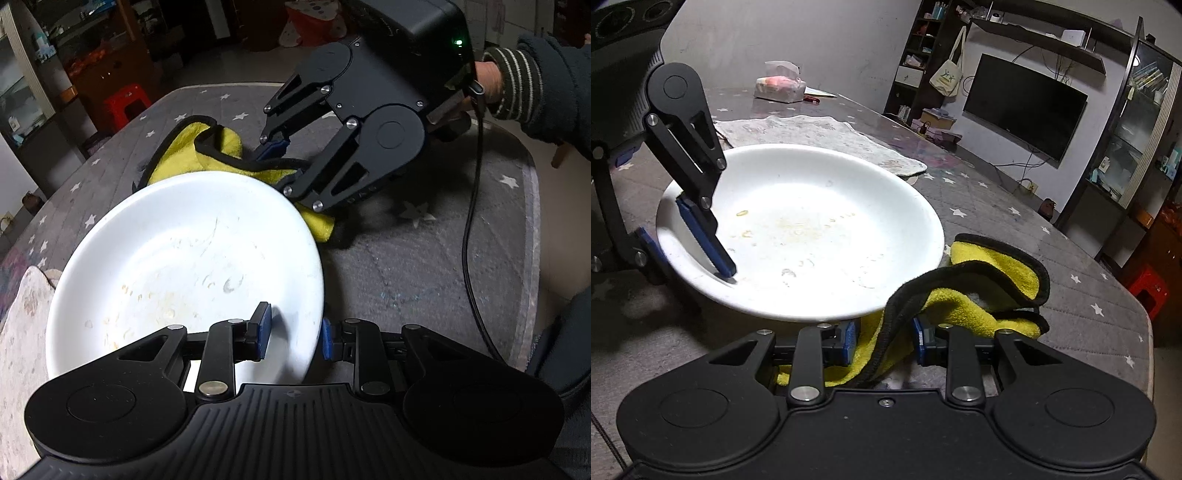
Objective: Clean bowl
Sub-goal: 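Wipe the cloth inside the bowl with the right tool while the left tool holds the bowl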
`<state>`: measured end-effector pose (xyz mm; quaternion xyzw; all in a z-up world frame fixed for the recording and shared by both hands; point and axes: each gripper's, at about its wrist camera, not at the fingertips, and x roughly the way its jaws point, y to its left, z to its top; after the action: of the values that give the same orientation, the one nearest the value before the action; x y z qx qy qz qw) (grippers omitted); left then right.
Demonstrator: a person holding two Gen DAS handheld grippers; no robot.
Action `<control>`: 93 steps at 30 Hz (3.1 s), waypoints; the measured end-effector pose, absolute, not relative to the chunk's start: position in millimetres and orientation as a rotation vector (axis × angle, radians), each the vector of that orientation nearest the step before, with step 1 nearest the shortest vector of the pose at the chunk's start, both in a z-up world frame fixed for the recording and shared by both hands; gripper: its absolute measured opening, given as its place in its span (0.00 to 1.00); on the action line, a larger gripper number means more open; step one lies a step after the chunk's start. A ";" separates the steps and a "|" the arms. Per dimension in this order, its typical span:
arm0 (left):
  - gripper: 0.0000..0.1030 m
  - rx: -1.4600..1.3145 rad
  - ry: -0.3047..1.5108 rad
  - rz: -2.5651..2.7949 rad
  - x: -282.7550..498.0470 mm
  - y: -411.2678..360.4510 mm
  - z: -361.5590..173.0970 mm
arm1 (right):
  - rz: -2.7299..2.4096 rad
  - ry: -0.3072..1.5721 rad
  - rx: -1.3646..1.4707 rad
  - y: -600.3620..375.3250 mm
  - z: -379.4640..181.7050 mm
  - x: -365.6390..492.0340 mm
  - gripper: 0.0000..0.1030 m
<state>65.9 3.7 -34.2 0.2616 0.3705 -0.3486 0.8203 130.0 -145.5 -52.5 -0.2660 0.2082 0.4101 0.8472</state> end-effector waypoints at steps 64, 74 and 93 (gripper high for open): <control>0.30 0.500 0.803 -0.788 90.2 -22.8 -18.3 | 0.932 0.432 -0.640 -151.1 -49.2 94.5 0.30; 0.27 0.538 0.798 -0.874 81.1 -8.7 -19.5 | 0.991 0.415 -0.719 -153.3 -45.2 53.7 0.30; 0.27 0.519 0.822 -0.905 65.7 1.1 -24.0 | 0.931 0.384 -0.715 -144.1 -47.0 111.0 0.30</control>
<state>65.7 1.1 -24.0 0.2410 0.3814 -0.4198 0.7876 111.0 -144.1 -47.0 -0.3353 0.1800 0.4366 0.8152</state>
